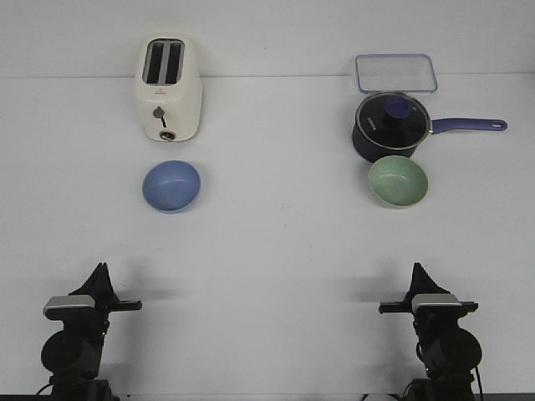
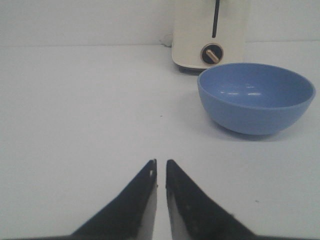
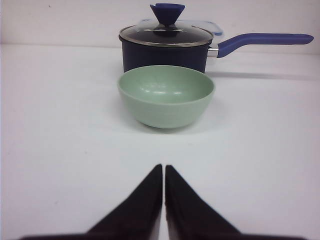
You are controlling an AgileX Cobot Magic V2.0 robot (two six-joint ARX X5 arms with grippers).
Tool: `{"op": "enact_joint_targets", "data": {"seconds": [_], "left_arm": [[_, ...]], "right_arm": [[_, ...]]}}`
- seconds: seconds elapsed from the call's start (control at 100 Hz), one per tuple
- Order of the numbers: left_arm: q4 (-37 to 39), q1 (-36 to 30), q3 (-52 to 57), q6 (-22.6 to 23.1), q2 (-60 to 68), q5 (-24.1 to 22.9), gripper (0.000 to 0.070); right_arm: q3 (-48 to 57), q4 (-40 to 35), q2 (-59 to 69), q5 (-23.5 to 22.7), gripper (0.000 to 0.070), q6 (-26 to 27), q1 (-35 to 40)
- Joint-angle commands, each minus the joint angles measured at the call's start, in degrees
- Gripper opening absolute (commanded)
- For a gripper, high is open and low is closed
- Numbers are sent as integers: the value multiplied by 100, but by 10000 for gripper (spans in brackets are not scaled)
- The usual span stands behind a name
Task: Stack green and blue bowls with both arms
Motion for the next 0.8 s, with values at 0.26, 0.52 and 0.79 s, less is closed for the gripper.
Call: {"op": "enact_joint_targets", "data": {"seconds": [0.26, 0.52, 0.79], "left_arm": [[81, 11, -116, -31, -13, 17, 15], [81, 11, -116, -31, -13, 17, 15], [81, 11, -116, -31, -13, 17, 15]], "right_arm": [[-13, 90, -2, -9, 10, -2, 7], [-13, 90, -2, -9, 10, -2, 7], [-13, 79, -2, -68, 10, 271, 13]]}}
